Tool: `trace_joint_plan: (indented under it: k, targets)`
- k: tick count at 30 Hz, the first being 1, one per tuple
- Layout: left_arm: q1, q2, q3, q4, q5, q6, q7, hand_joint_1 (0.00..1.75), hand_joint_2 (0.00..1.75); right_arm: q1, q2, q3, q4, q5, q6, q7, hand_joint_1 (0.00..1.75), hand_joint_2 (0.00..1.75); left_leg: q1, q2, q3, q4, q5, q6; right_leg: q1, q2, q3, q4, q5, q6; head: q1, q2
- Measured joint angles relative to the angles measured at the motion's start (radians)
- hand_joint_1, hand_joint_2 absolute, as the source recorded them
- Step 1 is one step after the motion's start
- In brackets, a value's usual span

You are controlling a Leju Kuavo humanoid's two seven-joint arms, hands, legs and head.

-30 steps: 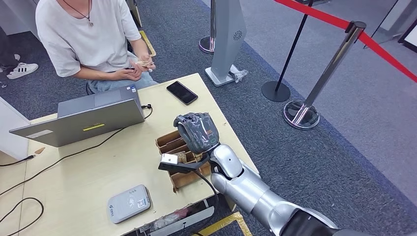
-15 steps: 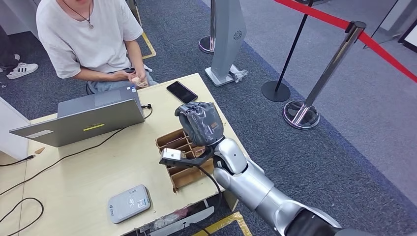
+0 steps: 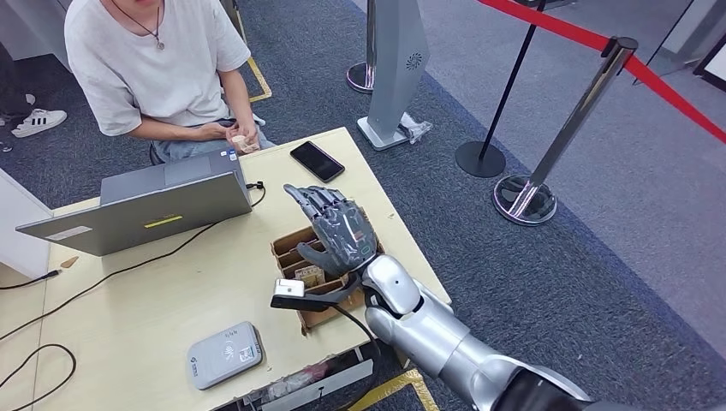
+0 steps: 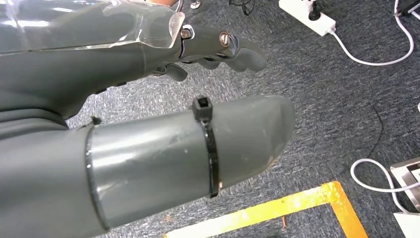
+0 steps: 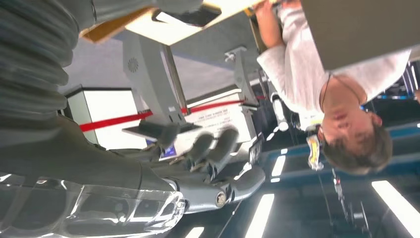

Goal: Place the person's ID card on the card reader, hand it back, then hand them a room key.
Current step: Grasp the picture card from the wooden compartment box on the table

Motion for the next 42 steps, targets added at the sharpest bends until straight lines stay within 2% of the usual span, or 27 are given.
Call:
trace_joint_plan:
  k: [14, 17, 23, 33, 39, 42]
  targets:
    - [-0.001, 0.000, 0.000, 0.000, -0.008, -0.003, 0.005, 0.00, 0.00, 0.003, 0.009, 0.026, 0.068, -0.015, 0.013, -0.001, 0.10, 1.75, 0.000, 0.000, 0.000, 0.000, 0.000, 0.000, 0.000, 0.000, 0.000, 0.000, 0.000, 0.000, 0.000, 0.000]
    - [-0.001, 0.000, 0.000, 0.000, -0.012, -0.005, 0.009, 0.00, 0.00, 0.002, 0.013, 0.029, 0.081, -0.016, 0.013, -0.001, 0.22, 1.75, 0.000, 0.000, 0.000, 0.000, 0.000, 0.000, 0.000, 0.000, 0.000, 0.000, 0.000, 0.000, 0.000, 0.000]
    - [-0.002, 0.000, 0.000, 0.000, -0.016, -0.006, 0.014, 0.00, 0.00, -0.001, 0.022, 0.036, 0.114, -0.016, 0.021, -0.001, 0.56, 1.75, 0.000, 0.000, 0.000, 0.000, 0.000, 0.000, 0.000, 0.000, 0.000, 0.000, 0.000, 0.000, 0.000, 0.000]
    - [-0.001, 0.000, 0.000, 0.000, -0.014, -0.006, 0.014, 0.00, 0.00, -0.016, 0.035, 0.045, 0.154, -0.016, 0.028, -0.001, 0.58, 1.75, 0.000, 0.000, 0.000, 0.000, 0.000, 0.000, 0.000, 0.000, 0.000, 0.000, 0.000, 0.000, 0.000, 0.000]
    - [-0.001, 0.000, 0.000, 0.000, -0.015, -0.007, 0.014, 0.00, 0.00, -0.021, 0.038, 0.045, 0.167, -0.016, 0.028, 0.000, 0.71, 1.75, 0.000, 0.000, 0.000, 0.000, 0.000, 0.000, 0.000, 0.000, 0.000, 0.000, 0.000, 0.000, 0.000, 0.000]
    - [-0.002, 0.000, 0.000, 0.000, -0.018, -0.013, 0.014, 0.00, 0.00, -0.024, 0.038, 0.045, 0.176, -0.015, 0.026, 0.003, 0.72, 1.75, 0.000, 0.000, 0.000, 0.000, 0.000, 0.000, 0.000, 0.000, 0.000, 0.000, 0.000, 0.000, 0.000, 0.000]
